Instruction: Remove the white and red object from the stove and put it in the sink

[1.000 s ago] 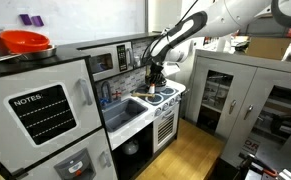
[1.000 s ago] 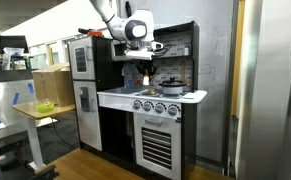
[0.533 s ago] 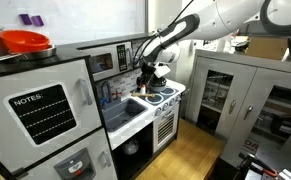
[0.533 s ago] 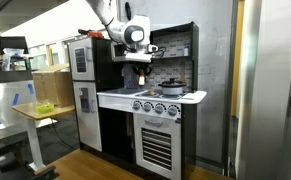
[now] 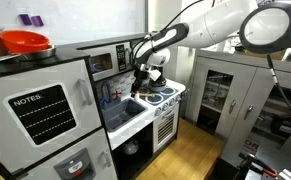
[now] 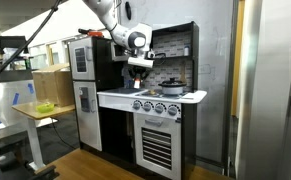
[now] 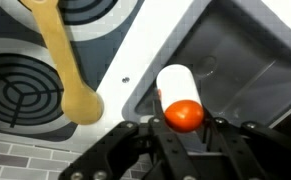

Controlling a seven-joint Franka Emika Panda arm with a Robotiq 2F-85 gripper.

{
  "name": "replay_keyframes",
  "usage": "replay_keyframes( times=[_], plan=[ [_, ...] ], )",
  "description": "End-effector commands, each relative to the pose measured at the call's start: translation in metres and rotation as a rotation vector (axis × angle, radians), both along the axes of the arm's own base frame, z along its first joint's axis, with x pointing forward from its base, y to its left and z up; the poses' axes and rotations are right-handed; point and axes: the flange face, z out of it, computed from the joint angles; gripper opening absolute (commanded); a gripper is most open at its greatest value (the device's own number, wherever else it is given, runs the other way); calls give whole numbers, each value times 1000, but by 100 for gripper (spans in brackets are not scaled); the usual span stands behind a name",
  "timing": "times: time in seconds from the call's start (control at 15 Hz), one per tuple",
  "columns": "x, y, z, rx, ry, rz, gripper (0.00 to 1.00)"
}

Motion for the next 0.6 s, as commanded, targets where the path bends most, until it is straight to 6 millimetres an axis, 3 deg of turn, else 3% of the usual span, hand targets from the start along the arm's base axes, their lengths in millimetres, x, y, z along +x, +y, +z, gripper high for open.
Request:
replay_keyframes(
  times=[0.0, 0.27, 0.53],
  plan=[
    [6, 0, -3, 3, 12, 43, 8],
    [-4, 1, 0, -17, 1, 3, 8],
    [-33, 8, 3, 2, 26, -93, 8]
  ],
)
